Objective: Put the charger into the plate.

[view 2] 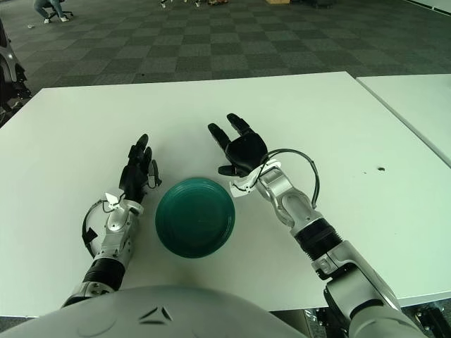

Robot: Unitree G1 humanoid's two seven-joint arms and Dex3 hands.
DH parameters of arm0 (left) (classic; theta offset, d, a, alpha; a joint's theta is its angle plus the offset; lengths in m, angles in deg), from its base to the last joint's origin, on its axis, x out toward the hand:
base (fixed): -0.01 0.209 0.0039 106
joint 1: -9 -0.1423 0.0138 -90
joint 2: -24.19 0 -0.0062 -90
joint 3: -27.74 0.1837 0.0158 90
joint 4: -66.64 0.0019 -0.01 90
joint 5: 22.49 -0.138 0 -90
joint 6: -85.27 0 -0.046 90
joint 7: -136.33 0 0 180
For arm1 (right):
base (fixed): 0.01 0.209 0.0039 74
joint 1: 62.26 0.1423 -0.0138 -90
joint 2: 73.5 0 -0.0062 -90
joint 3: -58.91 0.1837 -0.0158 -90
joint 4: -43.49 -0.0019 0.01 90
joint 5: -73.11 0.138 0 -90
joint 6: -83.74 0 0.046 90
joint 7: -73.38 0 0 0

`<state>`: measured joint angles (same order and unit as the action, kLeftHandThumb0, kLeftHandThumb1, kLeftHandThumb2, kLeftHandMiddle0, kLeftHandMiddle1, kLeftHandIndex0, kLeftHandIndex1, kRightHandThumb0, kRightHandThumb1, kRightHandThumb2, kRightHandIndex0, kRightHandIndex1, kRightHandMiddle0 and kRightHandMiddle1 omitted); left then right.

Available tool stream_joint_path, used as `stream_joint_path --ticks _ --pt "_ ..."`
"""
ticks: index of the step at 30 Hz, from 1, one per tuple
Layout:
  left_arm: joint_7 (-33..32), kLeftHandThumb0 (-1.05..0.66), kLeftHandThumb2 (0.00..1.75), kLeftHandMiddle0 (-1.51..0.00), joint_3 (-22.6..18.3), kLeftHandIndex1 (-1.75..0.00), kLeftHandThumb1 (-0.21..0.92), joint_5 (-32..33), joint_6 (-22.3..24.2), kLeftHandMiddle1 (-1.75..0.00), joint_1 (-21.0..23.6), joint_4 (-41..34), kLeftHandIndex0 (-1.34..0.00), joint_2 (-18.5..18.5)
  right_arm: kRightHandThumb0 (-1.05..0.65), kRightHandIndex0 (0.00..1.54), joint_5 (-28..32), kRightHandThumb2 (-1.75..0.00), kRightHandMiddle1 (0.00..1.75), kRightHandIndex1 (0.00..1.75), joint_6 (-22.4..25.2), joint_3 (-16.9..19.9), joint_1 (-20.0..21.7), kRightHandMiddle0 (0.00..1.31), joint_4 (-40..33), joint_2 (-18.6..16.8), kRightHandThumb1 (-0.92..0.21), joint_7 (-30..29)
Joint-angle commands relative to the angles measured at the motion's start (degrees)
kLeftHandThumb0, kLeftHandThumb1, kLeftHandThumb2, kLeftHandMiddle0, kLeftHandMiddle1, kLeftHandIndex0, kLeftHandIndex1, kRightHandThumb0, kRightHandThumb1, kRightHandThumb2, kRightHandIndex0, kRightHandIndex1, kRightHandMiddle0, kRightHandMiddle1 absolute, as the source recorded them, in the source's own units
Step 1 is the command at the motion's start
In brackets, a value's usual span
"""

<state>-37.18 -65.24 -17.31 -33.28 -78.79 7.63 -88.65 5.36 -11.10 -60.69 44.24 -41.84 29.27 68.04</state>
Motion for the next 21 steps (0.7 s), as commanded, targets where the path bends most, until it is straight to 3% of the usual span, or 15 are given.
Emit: stream_joint_path --ticks 1,9,21 --pt "0.6 -0.92 0.93 -0.14 -0.2 -0.28 0.92 0.8 1.8 0.00 -7.5 11.1 0.00 -2.1 -1.05 0.07 0.9 -1.01 0.00 0.02 0.9 1.8 -1.3 0.00 -2.9 1.4 -0.92 1.7" --pt "0.9 -0.92 0.94 -0.14 -0.2 -0.26 0.92 1.1 2.3 0.00 -7.4 11.2 0.00 -2.0 -1.05 0.08 0.7 -1.00 0.00 0.02 1.4 2.1 -2.3 0.00 -2.4 0.8 -0.92 2.1" --pt "1.9 -0.90 0.89 -0.13 -0.7 -0.30 0.92 1.8 1.0 0.00 -8.0 10.4 0.00 -2.5 -1.05 0.08 1.5 -0.98 0.00 0.02 3.0 1.4 1.5 0.01 8.6 -2.2 -0.92 1.4"
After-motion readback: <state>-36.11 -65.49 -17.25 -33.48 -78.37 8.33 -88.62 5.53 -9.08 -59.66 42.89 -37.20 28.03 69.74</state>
